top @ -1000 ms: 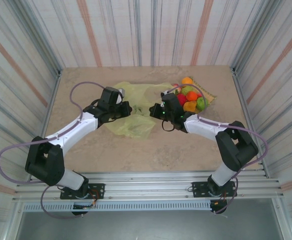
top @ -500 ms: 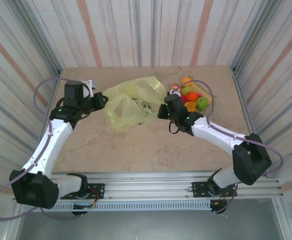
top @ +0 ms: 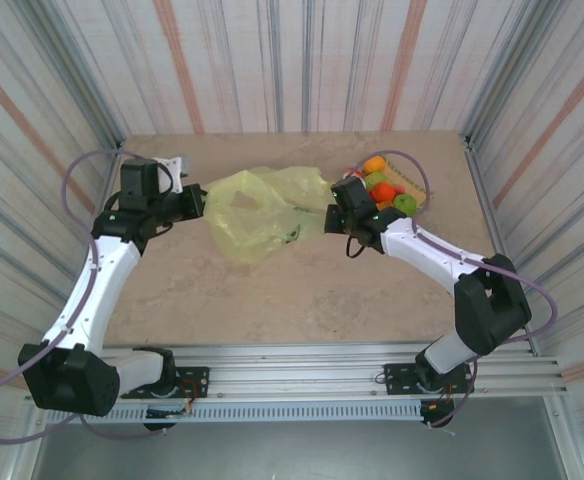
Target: Place the fruits into the plastic bag
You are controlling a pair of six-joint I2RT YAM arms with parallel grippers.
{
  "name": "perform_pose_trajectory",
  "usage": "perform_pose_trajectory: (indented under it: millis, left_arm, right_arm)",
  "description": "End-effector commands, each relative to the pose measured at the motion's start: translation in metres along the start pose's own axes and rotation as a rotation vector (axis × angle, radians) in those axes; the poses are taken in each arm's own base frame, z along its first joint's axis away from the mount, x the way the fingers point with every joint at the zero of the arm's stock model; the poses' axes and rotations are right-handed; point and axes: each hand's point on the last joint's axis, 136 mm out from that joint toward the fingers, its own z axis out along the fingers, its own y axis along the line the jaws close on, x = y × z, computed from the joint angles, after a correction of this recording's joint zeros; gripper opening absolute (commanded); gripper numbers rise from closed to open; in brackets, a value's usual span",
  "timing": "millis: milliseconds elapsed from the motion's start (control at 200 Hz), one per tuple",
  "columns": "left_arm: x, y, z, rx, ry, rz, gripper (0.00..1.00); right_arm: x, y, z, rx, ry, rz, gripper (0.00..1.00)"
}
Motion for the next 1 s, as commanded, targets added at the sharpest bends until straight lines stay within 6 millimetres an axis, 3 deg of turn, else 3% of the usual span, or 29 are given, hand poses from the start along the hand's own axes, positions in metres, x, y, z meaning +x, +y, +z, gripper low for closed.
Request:
perform_pose_trajectory:
  millis: [0, 115, 235, 306, 521, 721, 832, 992]
  left_arm:
    - [-0.022, -0.025, -0.013, -0.03, -0.062, 0.202, 0.0]
    - [-0.013, -0.025, 0.001, -0.163, 0.007, 0.388, 0.0]
    - [-0.005, -0.05, 0.018, -0.037, 0.016, 0.386, 0.0]
    - [-0.002, -0.057, 0.025, 0.01, 0.025, 0.36, 0.0]
    - [0.001, -0.05, 0.035, 0.005, 0.015, 0.284, 0.0]
    - [0.014, -0.045, 0.047, 0.004, 0.054, 0.14, 0.0]
    - [0.019, -0.044, 0.051, 0.007, 0.063, 0.08, 0.0]
    - [0.024, -0.052, 0.056, 0.058, 0.078, 0.047, 0.0]
  right_arm:
    - [-0.003, 0.009, -0.011, -0.036, 0.043, -0.057, 0.03]
    - [-0.007, 0.034, -0.018, -0.132, 0.058, -0.073, 0.04]
    - [-0.005, 0.076, -0.023, -0.363, 0.079, -0.032, 0.09]
    - [-0.003, 0.087, -0.022, -0.42, 0.099, -0.007, 0.16]
    - [0.004, 0.069, -0.015, -0.357, 0.157, -0.033, 0.41]
    - [0.018, 0.037, -0.034, -0.23, 0.203, -0.153, 0.66]
    - [0.025, 0.027, -0.053, -0.235, 0.198, -0.209, 0.68]
    - [0.042, 0.052, -0.076, -0.457, 0.178, -0.235, 0.61]
